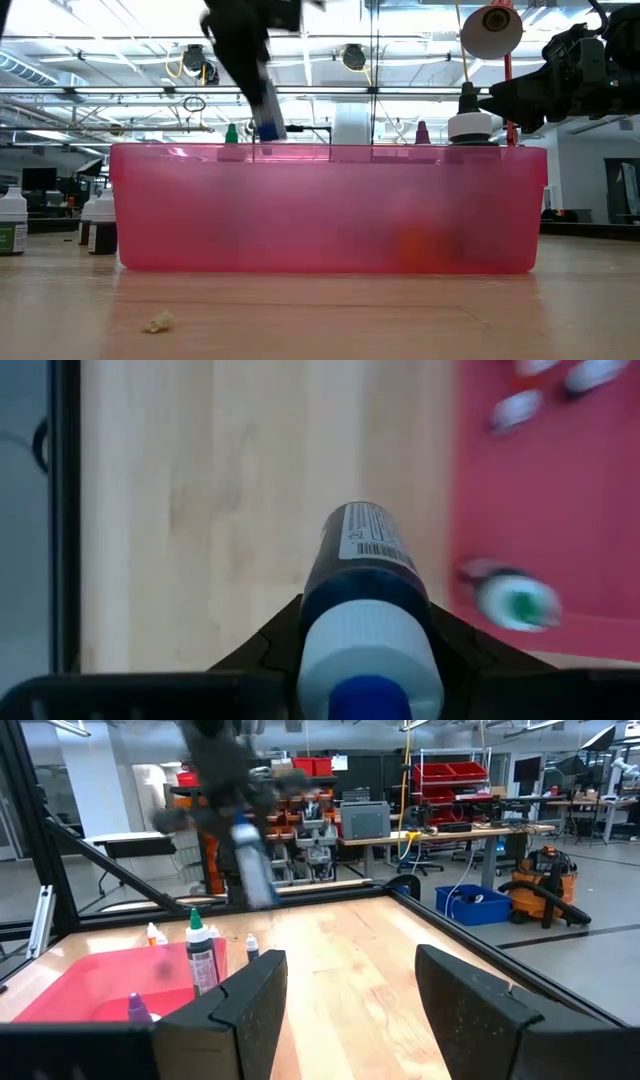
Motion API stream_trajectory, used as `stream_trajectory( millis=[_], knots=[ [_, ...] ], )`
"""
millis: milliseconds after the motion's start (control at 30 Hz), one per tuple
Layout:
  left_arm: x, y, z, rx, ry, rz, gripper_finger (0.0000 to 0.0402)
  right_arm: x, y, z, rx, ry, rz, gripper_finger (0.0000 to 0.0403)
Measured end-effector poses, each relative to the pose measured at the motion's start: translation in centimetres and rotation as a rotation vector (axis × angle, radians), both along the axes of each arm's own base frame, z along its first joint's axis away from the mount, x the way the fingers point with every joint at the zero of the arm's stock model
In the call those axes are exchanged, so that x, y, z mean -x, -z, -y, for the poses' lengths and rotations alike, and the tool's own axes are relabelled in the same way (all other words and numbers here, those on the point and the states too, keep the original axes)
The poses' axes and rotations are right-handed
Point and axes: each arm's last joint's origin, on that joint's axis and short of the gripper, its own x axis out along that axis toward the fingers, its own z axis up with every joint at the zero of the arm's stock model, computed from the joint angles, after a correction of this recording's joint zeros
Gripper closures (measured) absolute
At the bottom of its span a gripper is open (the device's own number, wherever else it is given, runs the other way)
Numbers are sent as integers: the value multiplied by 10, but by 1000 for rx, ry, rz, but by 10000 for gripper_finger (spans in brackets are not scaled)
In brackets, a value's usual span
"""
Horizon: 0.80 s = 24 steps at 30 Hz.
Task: Pick & Place food coloring
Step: Put the large blue food coloring bottle into the pink bin
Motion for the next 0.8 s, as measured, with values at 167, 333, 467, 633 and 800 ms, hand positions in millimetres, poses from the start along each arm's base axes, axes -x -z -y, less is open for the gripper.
stream_trajectory(
  millis=[167,333,467,633,800],
  knots=[
    [8,-12,36,21,68,61,275,0,0,0,0,0,0,193],
    [1,-3,67,134,173,61,275,0,0,0,0,0,0,193],
    [6,4,89,191,142,1,275,0,0,0,1,0,2,193],
    [15,4,112,229,84,-11,275,0,0,0,0,0,1,193],
    [17,11,132,240,64,-19,275,0,0,0,0,0,1,193]
  ],
)
